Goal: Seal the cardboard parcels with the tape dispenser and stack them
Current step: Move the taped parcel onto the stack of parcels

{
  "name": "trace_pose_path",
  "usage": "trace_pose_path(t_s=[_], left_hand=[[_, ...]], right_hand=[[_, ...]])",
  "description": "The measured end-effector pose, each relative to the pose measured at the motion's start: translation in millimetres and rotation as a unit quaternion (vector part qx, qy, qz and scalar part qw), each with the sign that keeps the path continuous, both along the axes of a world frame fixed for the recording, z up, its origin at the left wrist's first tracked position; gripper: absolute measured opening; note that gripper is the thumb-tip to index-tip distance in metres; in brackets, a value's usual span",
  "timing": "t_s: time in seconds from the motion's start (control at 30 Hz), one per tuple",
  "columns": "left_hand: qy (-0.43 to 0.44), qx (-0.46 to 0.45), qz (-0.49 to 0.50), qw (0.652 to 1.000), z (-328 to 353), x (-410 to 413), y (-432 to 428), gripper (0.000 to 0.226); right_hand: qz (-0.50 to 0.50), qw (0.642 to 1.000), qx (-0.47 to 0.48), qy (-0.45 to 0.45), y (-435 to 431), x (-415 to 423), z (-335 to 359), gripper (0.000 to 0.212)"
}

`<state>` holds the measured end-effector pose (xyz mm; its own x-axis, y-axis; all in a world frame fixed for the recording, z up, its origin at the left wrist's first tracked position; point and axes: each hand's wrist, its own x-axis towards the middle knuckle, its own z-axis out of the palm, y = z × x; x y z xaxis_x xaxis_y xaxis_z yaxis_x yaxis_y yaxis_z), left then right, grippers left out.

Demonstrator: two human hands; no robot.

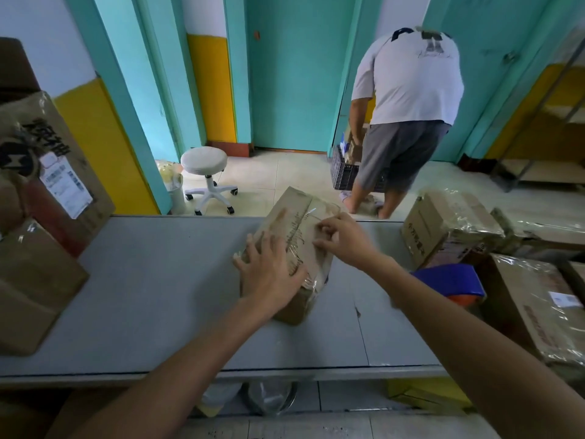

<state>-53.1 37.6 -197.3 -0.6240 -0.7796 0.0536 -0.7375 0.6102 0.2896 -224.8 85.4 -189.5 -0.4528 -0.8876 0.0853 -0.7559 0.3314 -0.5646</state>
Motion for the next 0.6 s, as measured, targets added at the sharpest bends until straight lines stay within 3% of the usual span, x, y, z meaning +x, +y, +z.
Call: trace_pose_path(t_s=[0.07,0.13,0.3,0.37,0.6], left_hand=[[0.04,-0.032,-0.008,0.999,-10,7,-4,0.071],[0.068,-0.047,-0.027,0.996,-20,15,-12,0.061],[0.084,-0.06,-0.032,0.994,-26,12,-15,0.062],[0.092,-0.071,-0.022,0.993,-27,11,-13,0.061],[0.099,-0.086,-0.012,0.991,-30,9,-11,0.061]], right_hand=[[0.025,1.0,-0.017,0.004,17,-12,2,0.043],[0.011,0.998,0.026,0.056,43,-37,-1,0.044],[-0.069,0.944,0.287,0.147,131,-121,-18,0.068],[-0.063,0.924,0.344,0.157,155,-134,-26,0.078],[-0.044,0.905,0.375,0.196,167,-144,-29,0.079]])
